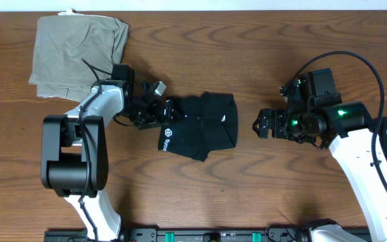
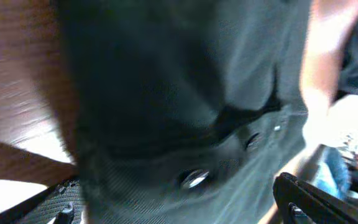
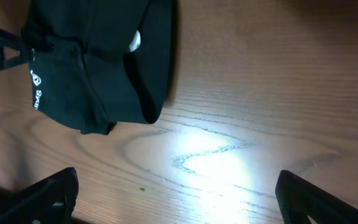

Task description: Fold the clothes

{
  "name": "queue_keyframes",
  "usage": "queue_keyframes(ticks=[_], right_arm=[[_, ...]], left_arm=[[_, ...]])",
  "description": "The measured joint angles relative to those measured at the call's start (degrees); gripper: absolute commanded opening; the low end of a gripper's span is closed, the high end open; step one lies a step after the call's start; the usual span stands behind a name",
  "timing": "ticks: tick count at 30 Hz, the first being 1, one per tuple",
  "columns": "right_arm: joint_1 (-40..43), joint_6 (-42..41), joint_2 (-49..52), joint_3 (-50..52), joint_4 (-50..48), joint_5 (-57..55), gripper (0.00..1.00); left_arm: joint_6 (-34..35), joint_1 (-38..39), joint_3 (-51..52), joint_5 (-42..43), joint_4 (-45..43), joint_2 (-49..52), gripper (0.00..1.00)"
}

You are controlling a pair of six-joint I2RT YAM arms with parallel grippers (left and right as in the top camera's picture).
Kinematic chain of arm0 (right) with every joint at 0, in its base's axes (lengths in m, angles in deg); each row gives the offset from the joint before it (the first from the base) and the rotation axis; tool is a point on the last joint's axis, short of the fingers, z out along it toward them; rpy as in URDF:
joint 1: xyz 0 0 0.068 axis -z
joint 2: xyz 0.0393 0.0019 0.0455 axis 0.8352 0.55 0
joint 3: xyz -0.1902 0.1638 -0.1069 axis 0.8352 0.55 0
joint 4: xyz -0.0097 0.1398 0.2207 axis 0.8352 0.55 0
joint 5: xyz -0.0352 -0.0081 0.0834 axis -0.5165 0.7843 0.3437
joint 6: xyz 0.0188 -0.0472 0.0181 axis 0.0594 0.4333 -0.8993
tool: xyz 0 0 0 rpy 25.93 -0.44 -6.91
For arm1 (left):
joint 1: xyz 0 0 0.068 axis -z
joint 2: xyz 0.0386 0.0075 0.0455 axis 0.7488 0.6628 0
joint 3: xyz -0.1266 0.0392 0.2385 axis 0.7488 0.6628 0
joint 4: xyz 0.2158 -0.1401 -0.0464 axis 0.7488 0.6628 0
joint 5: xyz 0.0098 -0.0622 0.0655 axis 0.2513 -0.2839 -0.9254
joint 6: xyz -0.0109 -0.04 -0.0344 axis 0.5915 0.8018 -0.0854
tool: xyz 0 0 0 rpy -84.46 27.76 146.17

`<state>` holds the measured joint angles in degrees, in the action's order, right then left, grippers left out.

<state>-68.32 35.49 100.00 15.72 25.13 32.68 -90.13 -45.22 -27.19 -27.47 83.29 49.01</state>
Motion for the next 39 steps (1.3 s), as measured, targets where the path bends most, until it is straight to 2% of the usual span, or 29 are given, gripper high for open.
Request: queue_keyframes(ticks=[20, 22, 25, 29, 37, 39], right_arm=[[0.00, 0.00, 0.00, 0.00, 0.87, 0.55, 0.99], [0.00, 0.00, 0.00, 0.00, 0.92, 0.57, 0.99], [0.00, 0.00, 0.00, 0.00, 1.11, 0.57, 0.99], [0.00, 0.00, 0.00, 0.00, 1.11, 0.59, 0.99], [0.00, 0.00, 0.00, 0.00, 1.14, 0.59, 0.99], [0.00, 0.00, 0.00, 0.00, 1.11, 0.59, 0.99]], left_arm=[[3.30, -0.39, -2.12, 12.68, -0.81, 6.21, 0.97], [3.72, -0.50, -2.12, 12.96, -0.87, 6.38, 0.84], [3.96, -0.48, -2.03, 12.68, -0.96, 7.32, 0.69], [3.87, -0.48, -1.92, 12.24, -1.05, 7.91, 0.64], [4.44, -0.39, -1.49, 9.97, -1.09, 8.90, 0.19], [4.39, -0.42, -1.33, 9.53, -1.27, 9.03, 0.15]])
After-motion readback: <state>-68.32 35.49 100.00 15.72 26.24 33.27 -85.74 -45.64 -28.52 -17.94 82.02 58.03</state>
